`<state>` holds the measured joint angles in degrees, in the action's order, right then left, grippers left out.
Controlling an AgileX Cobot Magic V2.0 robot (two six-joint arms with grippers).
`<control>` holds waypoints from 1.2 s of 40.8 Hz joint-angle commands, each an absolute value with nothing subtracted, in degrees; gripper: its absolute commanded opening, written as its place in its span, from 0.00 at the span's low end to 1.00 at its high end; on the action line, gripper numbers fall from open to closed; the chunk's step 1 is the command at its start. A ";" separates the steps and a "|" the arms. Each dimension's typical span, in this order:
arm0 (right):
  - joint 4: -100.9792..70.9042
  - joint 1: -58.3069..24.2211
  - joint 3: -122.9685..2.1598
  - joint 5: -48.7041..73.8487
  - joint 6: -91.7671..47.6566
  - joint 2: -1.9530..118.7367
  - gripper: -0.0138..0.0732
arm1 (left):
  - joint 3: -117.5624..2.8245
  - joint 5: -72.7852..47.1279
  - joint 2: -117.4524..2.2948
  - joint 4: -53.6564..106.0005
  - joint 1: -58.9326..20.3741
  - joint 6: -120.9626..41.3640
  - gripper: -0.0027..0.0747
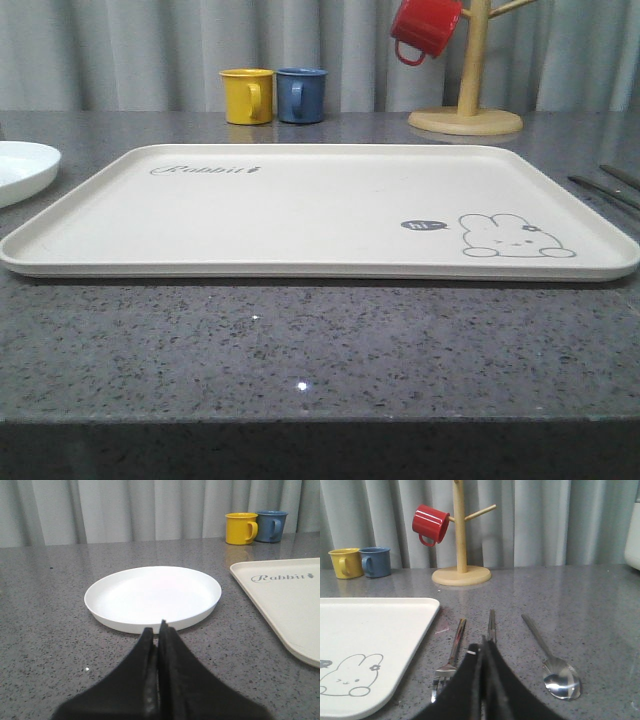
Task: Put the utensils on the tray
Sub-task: 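Lower the left gripper toward the rim of the white plate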
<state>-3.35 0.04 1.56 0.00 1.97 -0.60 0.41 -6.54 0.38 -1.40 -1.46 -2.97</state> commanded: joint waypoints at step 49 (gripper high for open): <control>-3.54 0.29 -13.16 5.66 1.66 -0.87 0.08 | -12.61 -0.83 0.83 -0.42 -1.80 -2.43 0.01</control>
